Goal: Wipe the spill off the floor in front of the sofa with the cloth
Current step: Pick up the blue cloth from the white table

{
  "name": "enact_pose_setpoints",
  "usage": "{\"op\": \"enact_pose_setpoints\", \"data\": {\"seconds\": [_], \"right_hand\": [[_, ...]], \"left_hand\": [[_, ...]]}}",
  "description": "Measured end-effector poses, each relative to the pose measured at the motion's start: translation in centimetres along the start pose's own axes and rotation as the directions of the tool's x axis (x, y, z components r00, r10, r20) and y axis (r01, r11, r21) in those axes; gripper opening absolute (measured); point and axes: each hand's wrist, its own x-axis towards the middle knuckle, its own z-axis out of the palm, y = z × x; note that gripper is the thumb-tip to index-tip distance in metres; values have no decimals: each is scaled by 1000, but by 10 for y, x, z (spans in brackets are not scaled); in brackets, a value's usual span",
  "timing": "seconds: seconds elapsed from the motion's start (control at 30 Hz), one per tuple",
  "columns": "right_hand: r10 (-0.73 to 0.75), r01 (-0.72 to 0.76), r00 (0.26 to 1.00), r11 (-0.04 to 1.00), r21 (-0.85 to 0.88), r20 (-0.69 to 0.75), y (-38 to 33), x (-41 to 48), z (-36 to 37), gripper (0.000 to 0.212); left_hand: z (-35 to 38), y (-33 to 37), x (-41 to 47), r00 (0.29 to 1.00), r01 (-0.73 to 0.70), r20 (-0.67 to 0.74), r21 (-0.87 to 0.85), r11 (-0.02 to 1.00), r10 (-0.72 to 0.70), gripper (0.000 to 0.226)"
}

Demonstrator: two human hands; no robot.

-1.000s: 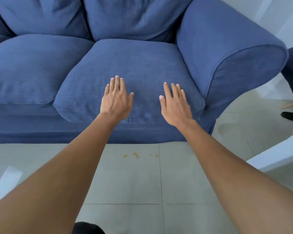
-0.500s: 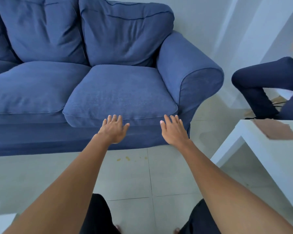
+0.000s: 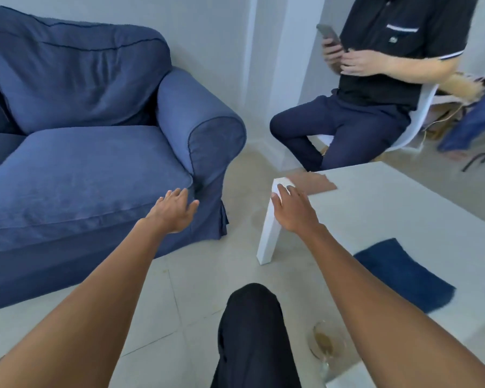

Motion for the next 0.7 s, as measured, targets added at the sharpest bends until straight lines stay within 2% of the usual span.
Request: {"op": "enact_pose_setpoints", "data": {"seconds": [0.07, 0.17, 0.33, 0.4, 0.47, 0.57, 0.7], "right_hand": [[79, -79, 997, 997, -16, -25, 46, -19, -18, 49], [178, -180, 983, 983, -39, -44, 110, -61, -33, 53], [293, -302, 952, 947, -109, -89, 204, -147, -38, 52], [326, -333, 942, 937, -102, -86, 222, -174, -37, 52], [323, -329, 944, 940, -92, -74, 230, -185, -34, 54], [316, -320, 947, 941, -109, -52, 233, -185, -31, 71], [314, -315, 949, 941, -121, -22, 233, -185, -32, 60]], "left_hand": [[11, 49, 11, 997, -74, 27, -47, 996, 75, 47], [35, 123, 16, 979, -172, 95, -79, 982, 179, 54], [81, 229, 4, 905, -377, 169, -106, 920, 391, 54], [97, 259, -5, 870, -442, 194, -100, 891, 454, 58], [109, 285, -17, 827, -515, 213, -84, 853, 520, 74], [123, 309, -31, 748, -622, 252, -55, 781, 614, 85], [137, 321, -35, 669, -701, 306, -43, 712, 677, 84]]}}
